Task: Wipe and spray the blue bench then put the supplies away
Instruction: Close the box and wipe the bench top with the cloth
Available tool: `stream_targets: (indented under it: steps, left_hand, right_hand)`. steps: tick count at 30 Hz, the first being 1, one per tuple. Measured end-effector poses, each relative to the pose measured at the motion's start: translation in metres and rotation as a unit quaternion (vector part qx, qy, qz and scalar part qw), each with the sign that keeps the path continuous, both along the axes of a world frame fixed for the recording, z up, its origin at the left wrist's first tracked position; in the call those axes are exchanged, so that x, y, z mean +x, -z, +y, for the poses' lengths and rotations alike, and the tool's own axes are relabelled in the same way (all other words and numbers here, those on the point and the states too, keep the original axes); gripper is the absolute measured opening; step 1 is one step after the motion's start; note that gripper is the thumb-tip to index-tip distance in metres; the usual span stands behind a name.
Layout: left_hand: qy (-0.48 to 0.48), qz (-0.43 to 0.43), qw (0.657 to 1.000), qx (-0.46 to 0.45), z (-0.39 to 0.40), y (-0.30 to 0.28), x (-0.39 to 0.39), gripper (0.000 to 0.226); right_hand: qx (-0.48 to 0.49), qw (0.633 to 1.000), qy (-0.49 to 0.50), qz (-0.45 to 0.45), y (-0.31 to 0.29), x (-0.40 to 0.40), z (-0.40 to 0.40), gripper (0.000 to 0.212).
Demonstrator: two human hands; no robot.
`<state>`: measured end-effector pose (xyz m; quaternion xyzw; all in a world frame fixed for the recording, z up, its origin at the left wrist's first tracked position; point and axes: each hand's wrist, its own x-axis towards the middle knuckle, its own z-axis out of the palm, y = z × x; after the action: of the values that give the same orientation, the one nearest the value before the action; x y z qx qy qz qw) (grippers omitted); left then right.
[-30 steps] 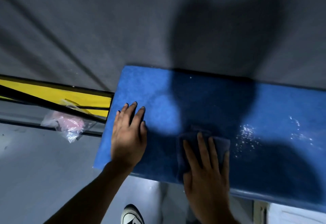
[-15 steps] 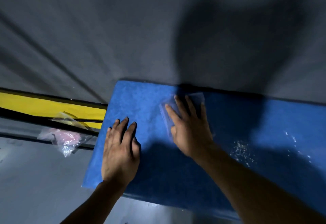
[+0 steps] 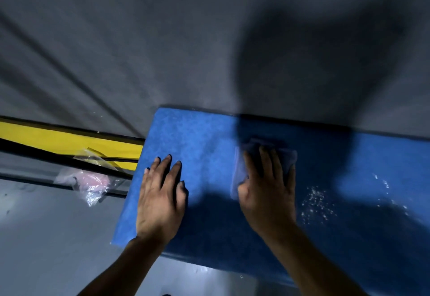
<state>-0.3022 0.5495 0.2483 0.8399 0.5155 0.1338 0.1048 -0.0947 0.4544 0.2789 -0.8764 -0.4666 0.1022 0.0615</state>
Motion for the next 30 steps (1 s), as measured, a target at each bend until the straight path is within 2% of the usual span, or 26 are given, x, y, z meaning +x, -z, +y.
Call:
stream_targets:
  steps: [5, 8, 13, 16, 20, 26, 30]
  left_hand:
    - [0.002, -0.002, 1.000, -0.014, -0.006, -0.004, 0.006, 0.053]
    - [0.043, -0.003, 0.999, -0.011, -0.020, -0.001, 0.021, 0.050]
    - [0.078, -0.005, 0.997, 0.005, -0.053, 0.002, 0.071, 0.046]
    - [0.084, 0.015, 0.996, -0.006, -0.073, 0.001, 0.102, 0.048]
    - [0.069, 0.053, 0.996, -0.007, -0.077, -0.001, 0.106, 0.051]
    - [0.076, 0.016, 0.997, 0.012, -0.077, 0.003, 0.104, 0.047]
    - [0.070, 0.026, 0.997, 0.006, -0.077, 0.002, 0.105, 0.050]
  right_hand:
    - [0.018, 1.000, 0.011, -0.018, -0.001, -0.026, -0.081, 0.073]
    - [0.027, 0.998, 0.023, -0.051, 0.005, -0.038, -0.121, 0.071]
    - [0.029, 0.993, 0.039, -0.104, 0.016, -0.040, -0.149, 0.071]
    - [0.036, 0.993, 0.015, -0.107, 0.015, -0.030, -0.141, 0.076]
    - [0.009, 0.998, -0.029, -0.060, 0.010, 0.005, -0.116, 0.081]
    - [-0.016, 0.998, -0.036, -0.054, 0.014, 0.078, -0.043, 0.075]
    - [-0.025, 0.998, -0.037, -0.048, 0.017, 0.112, -0.005, 0.074]
